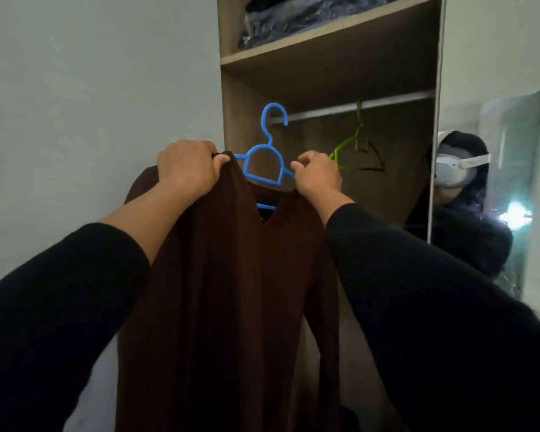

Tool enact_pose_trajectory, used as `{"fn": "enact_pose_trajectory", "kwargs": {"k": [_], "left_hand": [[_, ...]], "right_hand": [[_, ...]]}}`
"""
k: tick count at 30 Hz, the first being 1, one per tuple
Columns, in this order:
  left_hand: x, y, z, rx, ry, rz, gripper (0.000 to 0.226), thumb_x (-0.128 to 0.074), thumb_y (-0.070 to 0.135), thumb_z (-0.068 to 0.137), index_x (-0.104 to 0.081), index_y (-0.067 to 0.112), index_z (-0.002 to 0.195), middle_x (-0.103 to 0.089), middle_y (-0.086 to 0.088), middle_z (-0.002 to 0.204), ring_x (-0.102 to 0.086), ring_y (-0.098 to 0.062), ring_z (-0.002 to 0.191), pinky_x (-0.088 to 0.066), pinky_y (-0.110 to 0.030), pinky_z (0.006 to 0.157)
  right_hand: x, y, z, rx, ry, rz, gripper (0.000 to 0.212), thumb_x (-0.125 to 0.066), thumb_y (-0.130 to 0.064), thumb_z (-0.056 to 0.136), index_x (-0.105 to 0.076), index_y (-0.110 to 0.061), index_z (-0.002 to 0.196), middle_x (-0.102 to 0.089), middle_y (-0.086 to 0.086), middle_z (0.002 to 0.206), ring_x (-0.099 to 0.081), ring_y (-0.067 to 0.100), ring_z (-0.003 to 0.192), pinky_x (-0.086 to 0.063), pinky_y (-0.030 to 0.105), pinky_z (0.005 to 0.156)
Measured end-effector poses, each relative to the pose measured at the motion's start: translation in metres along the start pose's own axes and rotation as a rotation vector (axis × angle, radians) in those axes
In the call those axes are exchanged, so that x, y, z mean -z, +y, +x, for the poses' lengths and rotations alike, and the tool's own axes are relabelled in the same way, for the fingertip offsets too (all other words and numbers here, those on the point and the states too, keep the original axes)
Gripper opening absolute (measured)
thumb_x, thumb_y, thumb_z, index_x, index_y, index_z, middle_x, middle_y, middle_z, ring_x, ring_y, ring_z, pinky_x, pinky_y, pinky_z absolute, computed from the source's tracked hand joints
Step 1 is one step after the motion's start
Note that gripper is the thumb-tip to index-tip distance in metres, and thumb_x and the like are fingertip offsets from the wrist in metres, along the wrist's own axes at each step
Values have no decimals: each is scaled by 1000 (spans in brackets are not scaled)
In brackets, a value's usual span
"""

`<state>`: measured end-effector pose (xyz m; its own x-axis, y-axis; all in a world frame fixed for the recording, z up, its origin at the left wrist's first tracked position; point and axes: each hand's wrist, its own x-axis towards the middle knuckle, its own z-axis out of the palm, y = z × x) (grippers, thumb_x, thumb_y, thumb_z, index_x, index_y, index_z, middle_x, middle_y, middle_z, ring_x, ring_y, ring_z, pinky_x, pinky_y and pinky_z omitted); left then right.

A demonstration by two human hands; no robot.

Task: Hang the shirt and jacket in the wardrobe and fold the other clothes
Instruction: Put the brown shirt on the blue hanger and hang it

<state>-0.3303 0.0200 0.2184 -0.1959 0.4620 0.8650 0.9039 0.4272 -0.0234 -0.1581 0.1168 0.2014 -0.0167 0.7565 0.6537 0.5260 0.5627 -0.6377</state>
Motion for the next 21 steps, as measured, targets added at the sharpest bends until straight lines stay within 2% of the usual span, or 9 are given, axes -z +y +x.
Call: {"fn": "enact_pose_trajectory", "kwargs": {"k": [3, 7, 12, 14, 19, 21], "left_hand": [[-20, 15, 20, 36, 5, -12, 43, -42, 47, 96, -65, 11, 101, -65, -15, 94, -60, -35, 89, -41, -36, 67], [-45, 38, 45, 113, 6, -47, 42, -44, 41, 96, -65, 4, 100, -64, -17, 94, -59, -34, 85, -36, -36, 64], [-69, 68, 76, 190, 25, -166, 41, -46, 36, 97, -64, 0, 100, -64, -21, 100, -60, -38, 94, -43, -37, 71], [-74, 80, 89, 213, 24, -207, 40, -45, 35, 98, -63, -1, 102, -63, -22, 104, -59, -39, 98, -41, -38, 72], [-89, 106, 114, 222, 26, -237, 39, -47, 33, 97, -64, -1, 104, -64, -23, 105, -58, -39, 101, -43, -39, 74], [-96, 115, 125, 216, 21, -256, 37, -48, 33, 97, -65, 0, 102, -64, -20, 100, -60, -37, 97, -43, -38, 71]], "right_hand": [[2, 12, 23, 4, 133, -85, 32, -53, -34, 94, -60, -20, 122, -52, 7, 131, -43, 26, 126, -37, 39, 101], [7, 27, 52, 2, 222, -161, 40, -51, -37, 94, -52, -21, 130, -40, 8, 139, -35, 27, 132, -33, 43, 106], [9, 39, 95, -47, 191, -105, 43, -51, -39, 93, -49, -24, 134, -37, 12, 140, -40, 32, 128, -36, 43, 107], [7, 43, 110, -50, 177, -96, 43, -52, -40, 93, -51, -25, 133, -37, 12, 139, -43, 33, 126, -38, 41, 106], [0, 54, 135, -62, 154, -91, 44, -54, -41, 92, -53, -25, 132, -36, 12, 141, -45, 33, 125, -40, 38, 102], [-2, 56, 144, -79, 153, -87, 45, -56, -42, 90, -54, -25, 132, -38, 11, 141, -46, 31, 125, -39, 35, 102]]}}
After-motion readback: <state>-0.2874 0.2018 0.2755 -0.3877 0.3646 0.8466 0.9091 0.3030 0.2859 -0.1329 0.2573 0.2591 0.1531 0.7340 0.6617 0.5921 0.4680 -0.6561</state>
